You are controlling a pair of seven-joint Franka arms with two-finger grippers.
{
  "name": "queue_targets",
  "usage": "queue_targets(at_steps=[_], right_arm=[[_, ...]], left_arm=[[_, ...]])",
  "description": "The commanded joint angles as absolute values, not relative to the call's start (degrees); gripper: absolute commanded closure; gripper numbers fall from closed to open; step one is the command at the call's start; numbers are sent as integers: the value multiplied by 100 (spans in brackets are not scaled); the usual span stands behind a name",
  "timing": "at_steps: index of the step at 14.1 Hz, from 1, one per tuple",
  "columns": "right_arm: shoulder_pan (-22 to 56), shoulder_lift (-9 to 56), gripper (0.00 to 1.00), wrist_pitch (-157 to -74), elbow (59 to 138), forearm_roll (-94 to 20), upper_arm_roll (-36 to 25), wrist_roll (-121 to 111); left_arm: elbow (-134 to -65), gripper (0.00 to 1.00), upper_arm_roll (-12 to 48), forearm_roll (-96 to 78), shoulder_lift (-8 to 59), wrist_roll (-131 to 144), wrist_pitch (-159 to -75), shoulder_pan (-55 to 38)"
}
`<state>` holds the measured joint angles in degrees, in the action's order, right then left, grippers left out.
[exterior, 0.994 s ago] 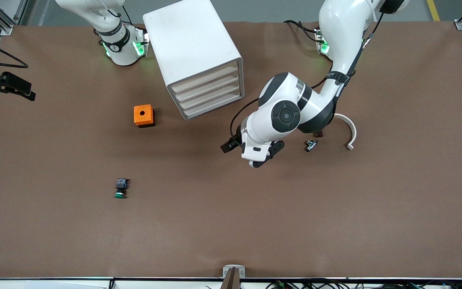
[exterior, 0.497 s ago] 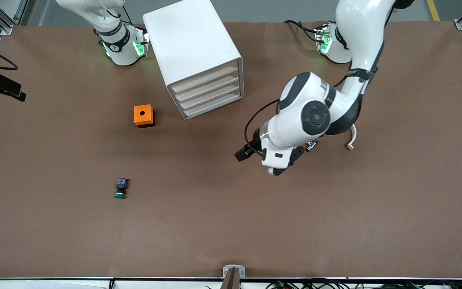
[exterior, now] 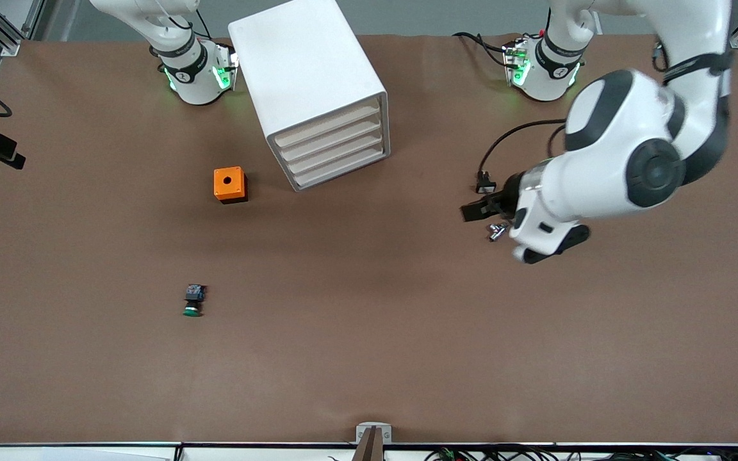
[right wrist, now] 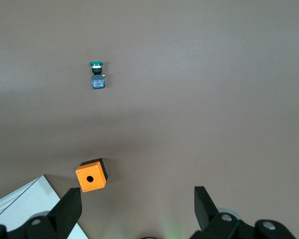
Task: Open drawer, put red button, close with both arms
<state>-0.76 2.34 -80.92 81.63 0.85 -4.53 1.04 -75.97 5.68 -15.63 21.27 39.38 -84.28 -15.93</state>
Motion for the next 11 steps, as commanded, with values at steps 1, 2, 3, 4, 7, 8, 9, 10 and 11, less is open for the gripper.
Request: queue_targets(at_steps=[1, 2, 3, 4, 7, 8, 9, 10, 11], right_arm=[[-132, 167, 0, -8121, 8139, 35, -387, 185], [-123, 167, 0, -8165, 8139, -17, -387, 176], [-123, 167, 0, -8174, 8130, -26, -387, 184], [-123, 167, 0, -8174, 8130, -44, -387, 185], [-219, 167, 0, -8174, 8139, -97, -396, 185], [-237, 167, 0, -8174, 8139, -131, -396, 185], [-237, 167, 0, -8174, 8147, -132, -396, 185], [-237, 167, 0, -8174, 8165, -132, -396, 176], [-272, 167, 0, -8183, 8182, -132, -404, 176]], left_arm=[[-7839, 0, 615, -1161, 1680, 3350, -7894, -1346], [-8014, 0, 615, -1151, 1513, 3166, -7823, -1206], [-8329, 0, 589, -1082, 1277, 2990, -7831, -1135], [-8584, 0, 624, -742, 1040, 2727, -7831, -1082], [-9209, 0, 624, -475, 582, 2024, -7988, -705], [-9411, 0, 633, -396, 458, 1856, -8163, -573], [-9587, 0, 624, -335, 361, 1811, -8383, -510], [-9754, 0, 633, -230, 317, 1741, -8585, -431], [-9921, 0, 633, -159, 264, 1610, -8796, -413]])
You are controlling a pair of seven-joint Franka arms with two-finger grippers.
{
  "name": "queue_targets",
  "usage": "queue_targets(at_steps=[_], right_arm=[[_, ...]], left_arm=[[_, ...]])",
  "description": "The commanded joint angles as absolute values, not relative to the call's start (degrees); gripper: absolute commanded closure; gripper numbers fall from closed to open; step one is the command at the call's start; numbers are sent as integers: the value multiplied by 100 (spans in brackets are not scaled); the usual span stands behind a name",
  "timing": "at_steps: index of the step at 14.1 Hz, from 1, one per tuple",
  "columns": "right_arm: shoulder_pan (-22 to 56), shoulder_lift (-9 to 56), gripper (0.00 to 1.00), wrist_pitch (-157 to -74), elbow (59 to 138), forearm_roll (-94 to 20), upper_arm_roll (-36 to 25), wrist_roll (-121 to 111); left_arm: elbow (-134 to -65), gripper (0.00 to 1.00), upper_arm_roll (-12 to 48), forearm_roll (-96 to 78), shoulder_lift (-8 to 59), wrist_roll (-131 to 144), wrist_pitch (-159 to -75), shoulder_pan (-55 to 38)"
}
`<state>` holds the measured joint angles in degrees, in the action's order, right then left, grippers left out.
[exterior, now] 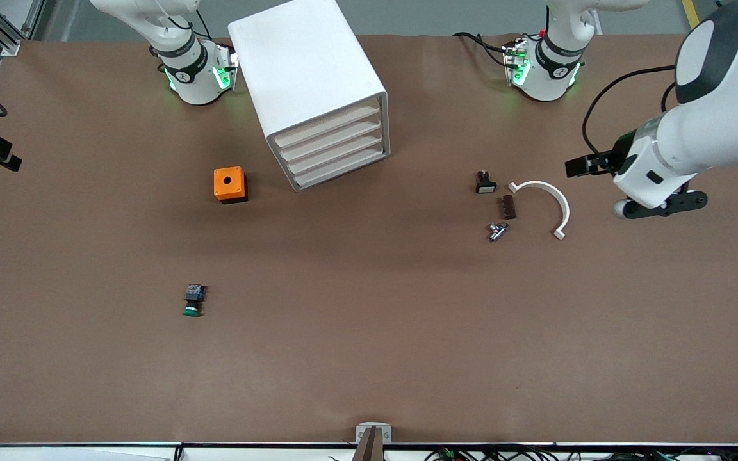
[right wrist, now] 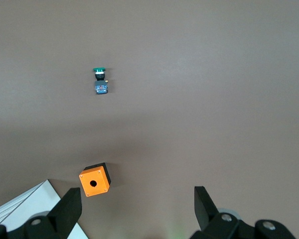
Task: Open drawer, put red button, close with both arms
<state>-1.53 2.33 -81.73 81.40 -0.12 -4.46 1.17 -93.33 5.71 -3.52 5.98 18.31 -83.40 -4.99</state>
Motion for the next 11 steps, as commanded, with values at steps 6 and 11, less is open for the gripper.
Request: queue_targets(at_steps=[6, 11], right_arm=[[-299, 150, 0, -8121, 8270, -132, -396, 176], [-281, 141, 0, -8393, 8350, -132, -387, 106]], left_arm=[[-11206, 0, 694, -123, -509, 820, -10046, 87], [-11119, 0, 633, -123, -615, 650, -10230, 149]])
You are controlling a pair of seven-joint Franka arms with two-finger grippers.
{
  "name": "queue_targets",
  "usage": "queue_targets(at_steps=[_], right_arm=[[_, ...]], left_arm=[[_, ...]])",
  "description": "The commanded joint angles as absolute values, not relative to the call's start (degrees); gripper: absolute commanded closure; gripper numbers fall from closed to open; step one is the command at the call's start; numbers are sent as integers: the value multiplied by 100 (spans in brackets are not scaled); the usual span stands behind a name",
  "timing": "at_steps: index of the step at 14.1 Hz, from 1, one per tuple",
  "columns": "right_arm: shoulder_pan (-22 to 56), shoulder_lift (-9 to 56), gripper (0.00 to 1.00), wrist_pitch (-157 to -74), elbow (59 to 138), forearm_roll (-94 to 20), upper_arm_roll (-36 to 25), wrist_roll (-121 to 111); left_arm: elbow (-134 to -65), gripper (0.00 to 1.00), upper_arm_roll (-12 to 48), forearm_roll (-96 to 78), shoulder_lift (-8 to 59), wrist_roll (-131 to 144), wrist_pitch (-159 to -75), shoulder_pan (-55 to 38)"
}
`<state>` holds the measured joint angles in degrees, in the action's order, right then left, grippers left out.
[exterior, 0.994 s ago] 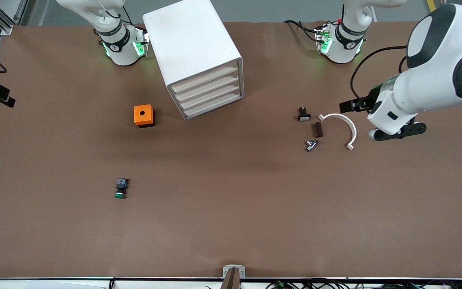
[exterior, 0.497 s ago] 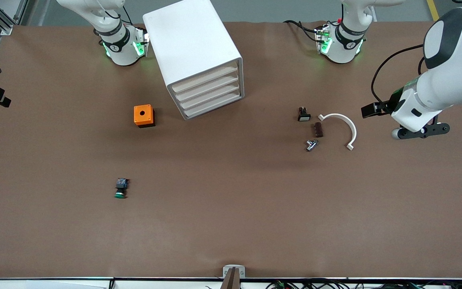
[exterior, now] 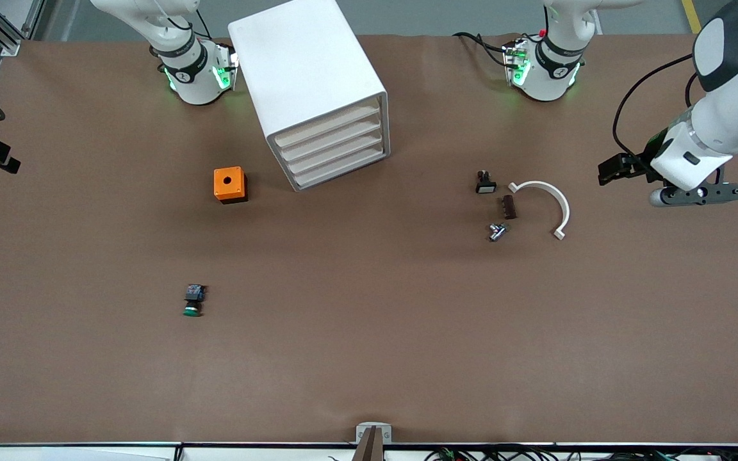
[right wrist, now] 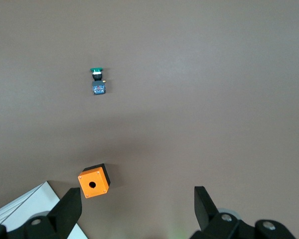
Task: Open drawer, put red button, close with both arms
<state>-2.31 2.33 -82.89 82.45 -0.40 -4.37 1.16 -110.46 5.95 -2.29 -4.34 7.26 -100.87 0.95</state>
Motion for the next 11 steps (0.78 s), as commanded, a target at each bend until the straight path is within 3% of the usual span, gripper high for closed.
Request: queue_targets(at_steps=[1, 6, 11], right_arm=[[-273, 141, 0, -8411, 8350, -132, -387, 105], [-272, 141, 0, -8508, 8358, -193, -369, 88], [-273, 141, 0, -8569, 8367, -264, -378, 62]], left_arm=[[-10901, 0, 633, -123, -607, 668, -10204, 149], [-9696, 0, 624, -141, -335, 650, -9583, 448], [-9177, 0, 685, -185, -281, 633, -8949, 439]])
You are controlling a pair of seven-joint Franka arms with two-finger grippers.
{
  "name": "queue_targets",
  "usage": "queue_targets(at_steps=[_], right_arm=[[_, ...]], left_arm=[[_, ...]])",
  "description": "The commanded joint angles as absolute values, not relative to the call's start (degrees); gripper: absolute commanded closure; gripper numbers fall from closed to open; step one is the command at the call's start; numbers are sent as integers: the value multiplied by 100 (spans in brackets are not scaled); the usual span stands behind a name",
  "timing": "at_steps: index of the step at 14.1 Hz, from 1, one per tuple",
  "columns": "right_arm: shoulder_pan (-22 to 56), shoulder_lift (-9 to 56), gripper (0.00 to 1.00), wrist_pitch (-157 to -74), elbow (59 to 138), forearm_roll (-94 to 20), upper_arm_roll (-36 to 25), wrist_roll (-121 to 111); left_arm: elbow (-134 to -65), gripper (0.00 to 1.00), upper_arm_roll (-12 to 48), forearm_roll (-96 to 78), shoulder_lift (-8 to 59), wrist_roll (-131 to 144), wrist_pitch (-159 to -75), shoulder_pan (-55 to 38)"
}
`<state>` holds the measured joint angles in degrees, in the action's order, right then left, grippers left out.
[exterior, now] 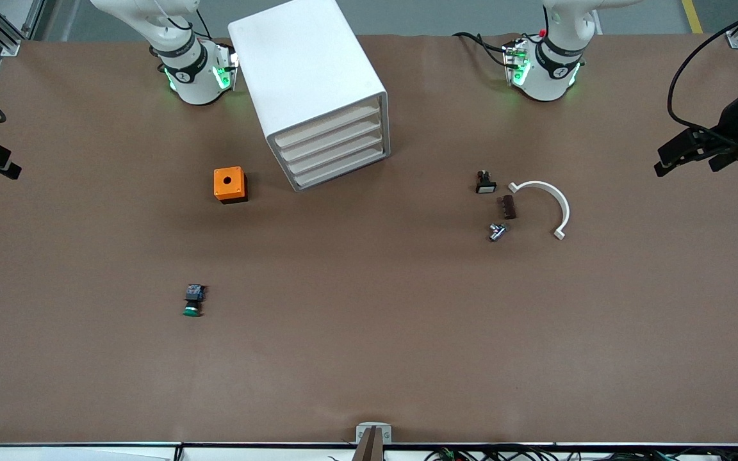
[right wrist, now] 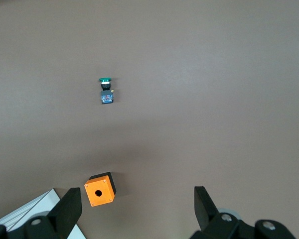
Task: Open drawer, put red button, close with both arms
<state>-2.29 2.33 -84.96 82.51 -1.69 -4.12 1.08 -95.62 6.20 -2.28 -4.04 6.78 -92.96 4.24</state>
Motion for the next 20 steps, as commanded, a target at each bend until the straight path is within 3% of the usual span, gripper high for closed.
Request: queue_targets(at_steps=[1, 20], right_arm=[[-281, 149, 0, -8578, 8367, -264, -378, 9], [-299, 141, 0, -8684, 8429, -18, -387, -202]], left_arm=[[-9106, 0, 686, -185, -273, 633, -8817, 439], [-9017, 0, 668, -97, -70, 246, -8974, 457]])
